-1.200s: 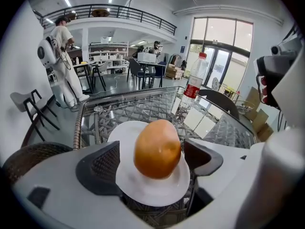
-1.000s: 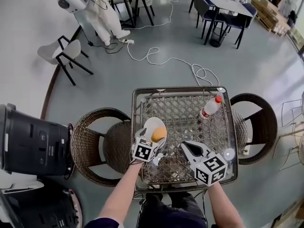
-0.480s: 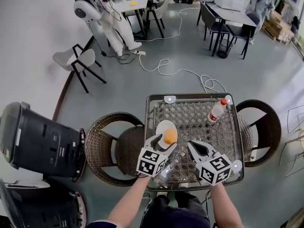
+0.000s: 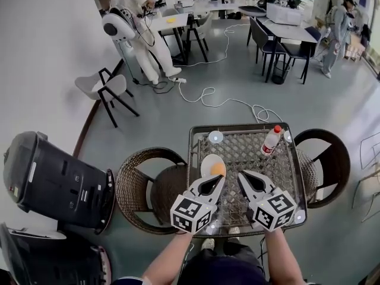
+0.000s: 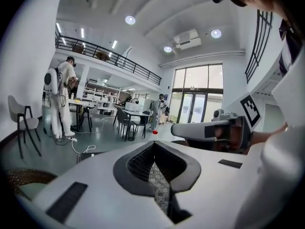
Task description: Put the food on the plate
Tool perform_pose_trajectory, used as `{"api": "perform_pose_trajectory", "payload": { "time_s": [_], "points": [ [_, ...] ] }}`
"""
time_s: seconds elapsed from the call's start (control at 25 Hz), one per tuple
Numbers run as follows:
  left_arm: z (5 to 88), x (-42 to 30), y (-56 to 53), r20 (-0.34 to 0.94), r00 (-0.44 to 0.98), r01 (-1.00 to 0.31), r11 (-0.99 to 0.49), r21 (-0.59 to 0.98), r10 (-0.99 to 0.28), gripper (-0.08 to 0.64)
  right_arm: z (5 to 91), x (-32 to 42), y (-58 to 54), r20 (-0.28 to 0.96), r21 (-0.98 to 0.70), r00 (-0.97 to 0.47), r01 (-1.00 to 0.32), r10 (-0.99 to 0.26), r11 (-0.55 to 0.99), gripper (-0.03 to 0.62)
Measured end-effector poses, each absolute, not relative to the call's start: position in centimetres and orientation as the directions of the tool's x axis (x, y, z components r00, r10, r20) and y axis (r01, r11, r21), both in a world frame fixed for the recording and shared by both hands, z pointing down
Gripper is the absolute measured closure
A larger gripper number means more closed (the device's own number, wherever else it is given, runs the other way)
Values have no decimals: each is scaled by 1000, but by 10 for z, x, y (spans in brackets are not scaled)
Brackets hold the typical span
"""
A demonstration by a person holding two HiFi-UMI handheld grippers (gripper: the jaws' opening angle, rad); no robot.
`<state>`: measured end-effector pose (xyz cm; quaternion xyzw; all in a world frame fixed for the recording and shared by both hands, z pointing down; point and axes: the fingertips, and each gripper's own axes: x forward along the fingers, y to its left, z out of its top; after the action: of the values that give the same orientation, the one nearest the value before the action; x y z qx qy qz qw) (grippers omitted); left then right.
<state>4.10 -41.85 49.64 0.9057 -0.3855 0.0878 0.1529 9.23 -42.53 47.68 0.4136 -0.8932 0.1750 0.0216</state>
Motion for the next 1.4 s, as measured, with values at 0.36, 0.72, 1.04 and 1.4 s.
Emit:
{"api": "perform_pose_trajectory", "payload": {
  "time_s": [0.36, 0.72, 1.04, 1.4],
  "points": [
    [448, 40, -397, 192, 715, -699, -685, 204, -673, 551, 430, 89, -411, 78, -264, -640, -753, -765, 603, 588],
    [433, 36, -393, 173, 709, -705, -683, 192, -683, 551, 415, 83, -406, 49, -217, -652, -746, -756, 630, 588],
    [429, 39, -388, 166, 712, -702, -687, 189, -682, 551, 412, 85, -400, 53, -214, -657, -743, -752, 634, 588],
    [430, 39, -387, 174, 709, -705, -684, 185, -684, 551, 411, 84, -398, 48, -213, -666, -735, -744, 644, 588]
  ]
}}
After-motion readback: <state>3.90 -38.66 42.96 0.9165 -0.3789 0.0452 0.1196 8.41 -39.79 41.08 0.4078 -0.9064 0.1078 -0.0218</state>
